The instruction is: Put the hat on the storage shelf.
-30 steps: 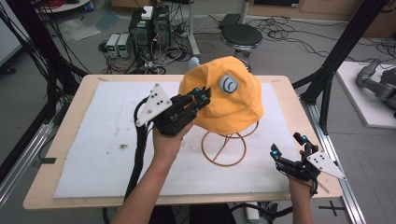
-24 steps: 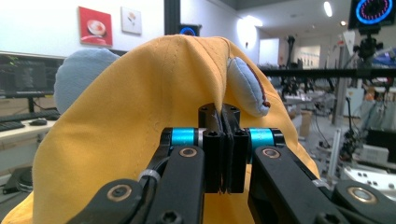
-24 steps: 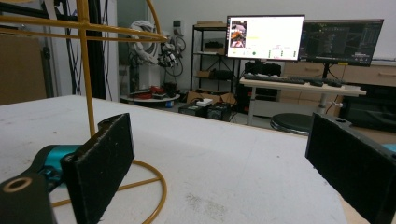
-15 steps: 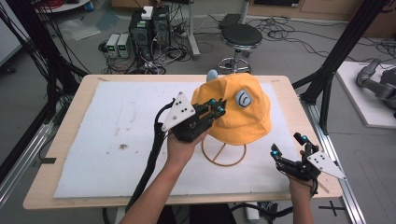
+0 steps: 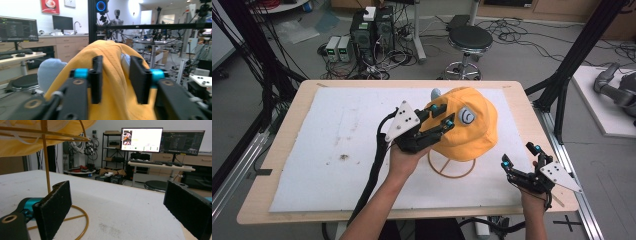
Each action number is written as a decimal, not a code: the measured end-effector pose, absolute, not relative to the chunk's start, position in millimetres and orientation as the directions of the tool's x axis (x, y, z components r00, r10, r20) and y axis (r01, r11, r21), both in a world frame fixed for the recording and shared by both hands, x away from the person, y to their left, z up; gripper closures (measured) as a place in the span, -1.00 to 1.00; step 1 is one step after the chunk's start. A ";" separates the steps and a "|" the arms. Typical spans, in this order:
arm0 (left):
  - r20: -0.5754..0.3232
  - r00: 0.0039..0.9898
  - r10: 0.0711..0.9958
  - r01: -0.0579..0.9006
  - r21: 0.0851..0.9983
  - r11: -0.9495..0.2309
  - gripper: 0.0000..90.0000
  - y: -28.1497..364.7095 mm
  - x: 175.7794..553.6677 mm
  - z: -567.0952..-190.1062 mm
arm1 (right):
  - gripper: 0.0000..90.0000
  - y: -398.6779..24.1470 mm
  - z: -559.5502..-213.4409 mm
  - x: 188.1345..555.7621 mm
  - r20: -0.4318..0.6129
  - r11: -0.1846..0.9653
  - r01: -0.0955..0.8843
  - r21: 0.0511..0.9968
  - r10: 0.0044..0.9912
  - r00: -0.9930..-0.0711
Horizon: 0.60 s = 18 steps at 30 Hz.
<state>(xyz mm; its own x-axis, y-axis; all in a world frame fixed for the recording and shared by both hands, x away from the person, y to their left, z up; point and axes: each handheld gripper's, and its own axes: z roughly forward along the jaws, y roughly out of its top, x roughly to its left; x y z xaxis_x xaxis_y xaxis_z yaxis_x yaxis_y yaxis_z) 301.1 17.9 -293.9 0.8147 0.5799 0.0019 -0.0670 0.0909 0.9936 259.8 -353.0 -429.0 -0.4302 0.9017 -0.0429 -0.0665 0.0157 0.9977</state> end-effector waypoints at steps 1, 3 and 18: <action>-0.001 0.810 0.586 -0.069 0.993 0.097 0.23 18.2 301.0 -293.7 | -0.83 -352.8 -429.0 259.8 -0.043 0.017 -0.065 0.998 0.902 -0.430; 0.003 0.806 0.592 -0.077 0.992 0.100 0.10 20.5 300.7 -293.2 | -0.83 -352.5 -429.1 259.9 -0.042 0.015 -0.067 0.998 0.902 -0.431; 0.022 0.734 0.679 -0.128 0.986 0.107 -0.55 72.2 296.4 -286.4 | -0.83 -351.2 -429.5 260.0 -0.044 0.017 -0.066 0.998 0.900 -0.433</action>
<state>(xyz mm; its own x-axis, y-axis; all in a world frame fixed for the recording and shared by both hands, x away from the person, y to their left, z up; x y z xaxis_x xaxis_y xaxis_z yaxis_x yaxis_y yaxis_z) 296.4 72.2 -286.4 0.7339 0.6789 0.0215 -0.1278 0.1070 0.9860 260.0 -351.2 -429.5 -0.4331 0.9003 -0.0439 -0.0655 0.0171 0.9977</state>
